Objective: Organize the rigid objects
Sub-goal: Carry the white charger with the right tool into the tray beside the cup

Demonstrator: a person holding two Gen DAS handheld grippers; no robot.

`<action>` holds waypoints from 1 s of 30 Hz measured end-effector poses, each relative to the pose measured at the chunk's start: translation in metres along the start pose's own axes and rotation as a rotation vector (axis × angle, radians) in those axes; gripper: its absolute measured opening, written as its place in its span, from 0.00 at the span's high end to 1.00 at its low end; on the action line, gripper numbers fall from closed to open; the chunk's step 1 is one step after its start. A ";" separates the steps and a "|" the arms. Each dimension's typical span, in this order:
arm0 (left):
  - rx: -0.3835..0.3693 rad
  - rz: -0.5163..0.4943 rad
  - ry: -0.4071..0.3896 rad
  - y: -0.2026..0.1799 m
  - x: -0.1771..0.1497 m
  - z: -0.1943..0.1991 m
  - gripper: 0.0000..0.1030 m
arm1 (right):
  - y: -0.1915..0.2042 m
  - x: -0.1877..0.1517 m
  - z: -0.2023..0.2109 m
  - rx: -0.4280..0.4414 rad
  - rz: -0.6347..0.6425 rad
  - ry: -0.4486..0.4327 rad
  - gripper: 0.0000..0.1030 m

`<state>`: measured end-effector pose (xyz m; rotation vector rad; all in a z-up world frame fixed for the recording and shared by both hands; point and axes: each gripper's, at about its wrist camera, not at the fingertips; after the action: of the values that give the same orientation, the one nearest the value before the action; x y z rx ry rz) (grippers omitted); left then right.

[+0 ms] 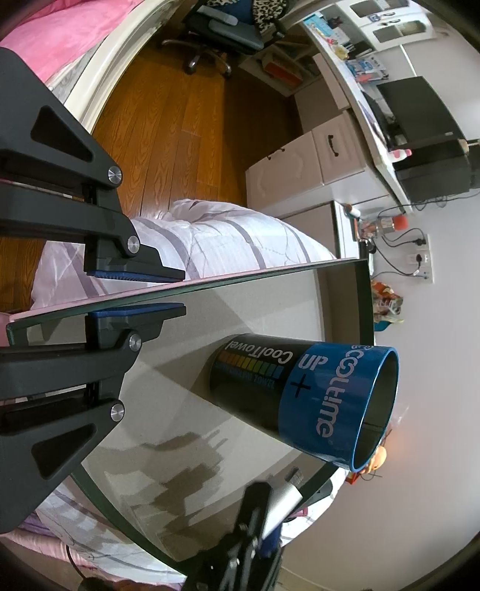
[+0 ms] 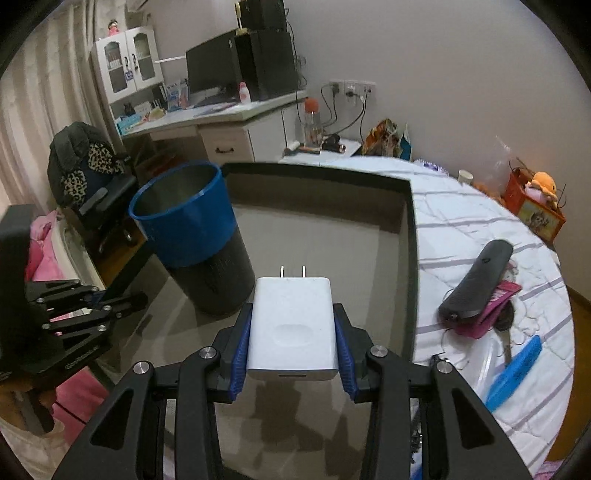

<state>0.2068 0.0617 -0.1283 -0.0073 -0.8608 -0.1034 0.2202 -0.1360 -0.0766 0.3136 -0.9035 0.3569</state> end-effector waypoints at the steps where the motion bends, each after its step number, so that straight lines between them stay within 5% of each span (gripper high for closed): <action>1: 0.001 -0.003 0.001 0.000 0.000 0.000 0.90 | 0.000 -0.001 -0.003 0.007 -0.004 0.009 0.60; 20: 0.002 -0.014 0.005 -0.002 0.002 0.001 0.89 | 0.027 -0.013 -0.035 0.039 0.077 0.165 0.60; 30: 0.002 -0.015 0.008 -0.002 0.001 0.002 0.89 | 0.027 -0.011 -0.028 0.056 0.064 0.150 0.58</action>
<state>0.2060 0.0602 -0.1261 0.0012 -0.8526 -0.1164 0.2221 -0.1025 -0.0980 0.3057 -0.7587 0.4590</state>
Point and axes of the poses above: each gripper's, at about its wrist camera, not at the fingertips, and z roughly against the way its jaws point, y to its left, x to its top, and after that the axes turned 12 degrees about -y, right-handed
